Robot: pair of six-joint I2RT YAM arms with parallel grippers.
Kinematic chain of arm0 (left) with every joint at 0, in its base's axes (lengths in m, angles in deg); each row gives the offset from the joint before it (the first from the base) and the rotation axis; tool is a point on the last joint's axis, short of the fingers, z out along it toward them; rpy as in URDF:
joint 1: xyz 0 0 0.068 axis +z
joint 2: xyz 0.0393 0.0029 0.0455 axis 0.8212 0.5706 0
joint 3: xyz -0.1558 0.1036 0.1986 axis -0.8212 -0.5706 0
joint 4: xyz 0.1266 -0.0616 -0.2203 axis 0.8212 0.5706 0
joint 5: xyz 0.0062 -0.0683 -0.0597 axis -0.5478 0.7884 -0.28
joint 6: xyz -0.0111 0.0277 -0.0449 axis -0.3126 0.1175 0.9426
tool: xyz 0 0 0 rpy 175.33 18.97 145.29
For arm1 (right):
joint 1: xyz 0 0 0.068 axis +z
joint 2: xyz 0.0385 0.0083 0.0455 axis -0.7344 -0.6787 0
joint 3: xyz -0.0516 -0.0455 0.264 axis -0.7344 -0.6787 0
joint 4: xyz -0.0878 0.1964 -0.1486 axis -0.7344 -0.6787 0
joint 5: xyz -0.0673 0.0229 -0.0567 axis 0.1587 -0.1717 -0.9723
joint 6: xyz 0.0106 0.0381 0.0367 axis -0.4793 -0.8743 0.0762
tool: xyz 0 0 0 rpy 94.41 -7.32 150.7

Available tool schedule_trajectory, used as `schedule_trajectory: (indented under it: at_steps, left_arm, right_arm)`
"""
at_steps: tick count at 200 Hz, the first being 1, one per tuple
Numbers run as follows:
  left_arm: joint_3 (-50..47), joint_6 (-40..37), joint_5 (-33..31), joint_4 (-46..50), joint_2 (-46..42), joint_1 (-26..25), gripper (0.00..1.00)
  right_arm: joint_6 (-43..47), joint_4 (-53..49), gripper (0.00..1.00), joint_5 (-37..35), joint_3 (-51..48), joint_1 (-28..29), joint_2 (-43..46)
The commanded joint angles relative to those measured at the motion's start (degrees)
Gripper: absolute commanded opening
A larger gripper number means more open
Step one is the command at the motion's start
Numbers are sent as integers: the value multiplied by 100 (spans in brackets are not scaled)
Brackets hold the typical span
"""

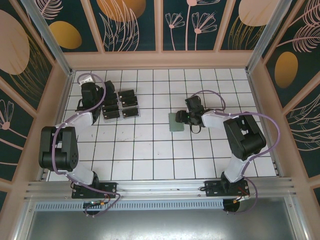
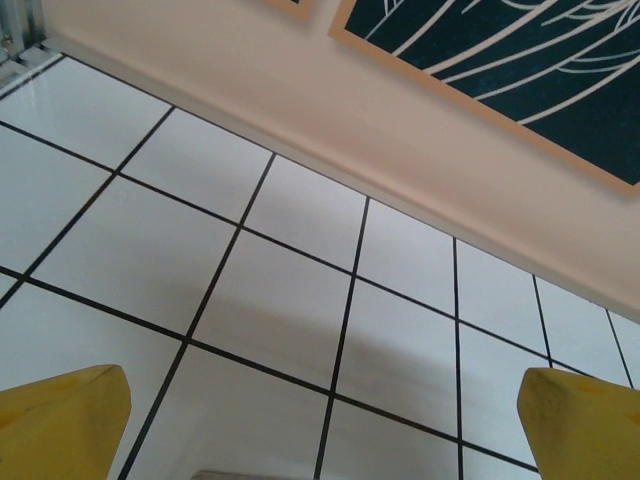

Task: Put the credit cards into the card holder
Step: Move the storage box to the center of the table.

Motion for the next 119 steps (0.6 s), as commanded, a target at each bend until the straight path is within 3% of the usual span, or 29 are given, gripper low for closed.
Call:
schedule_trajectory:
  at_steps: [1,119]
  left_arm:
    - [-219,20,200,-604,113,36,99]
    - [-1042,1025,1281,-2527,432,315,99]
  right_arm:
    - [-183,199,63,310,-182,-73,222]
    - [-426,405,62,650,-445,-126,403]
